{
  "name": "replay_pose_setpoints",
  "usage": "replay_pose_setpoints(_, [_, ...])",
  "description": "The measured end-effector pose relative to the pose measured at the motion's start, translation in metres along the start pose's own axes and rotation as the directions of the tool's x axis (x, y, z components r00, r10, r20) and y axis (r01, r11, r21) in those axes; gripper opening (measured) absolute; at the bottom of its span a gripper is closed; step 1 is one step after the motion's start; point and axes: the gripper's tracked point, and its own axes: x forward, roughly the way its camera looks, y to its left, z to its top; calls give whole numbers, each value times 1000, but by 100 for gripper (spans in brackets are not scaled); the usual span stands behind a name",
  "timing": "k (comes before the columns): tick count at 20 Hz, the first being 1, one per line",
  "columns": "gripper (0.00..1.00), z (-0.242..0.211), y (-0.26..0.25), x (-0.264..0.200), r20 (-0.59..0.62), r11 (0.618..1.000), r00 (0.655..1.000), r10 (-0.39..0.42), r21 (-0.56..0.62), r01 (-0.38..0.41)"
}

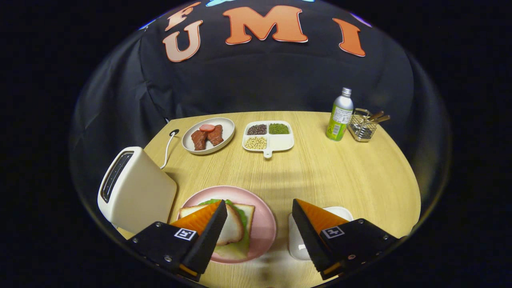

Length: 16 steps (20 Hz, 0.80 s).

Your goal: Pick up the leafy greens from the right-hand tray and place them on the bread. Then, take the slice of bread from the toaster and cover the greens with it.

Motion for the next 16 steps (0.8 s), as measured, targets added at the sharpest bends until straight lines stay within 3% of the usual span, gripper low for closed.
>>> replay_pose_setpoints(7, [98,37,-27,-42,99,998,993,-57,30,54])
replay_pose_setpoints(16, [98,95,-40,-103,279,994,955,-100,75,82])
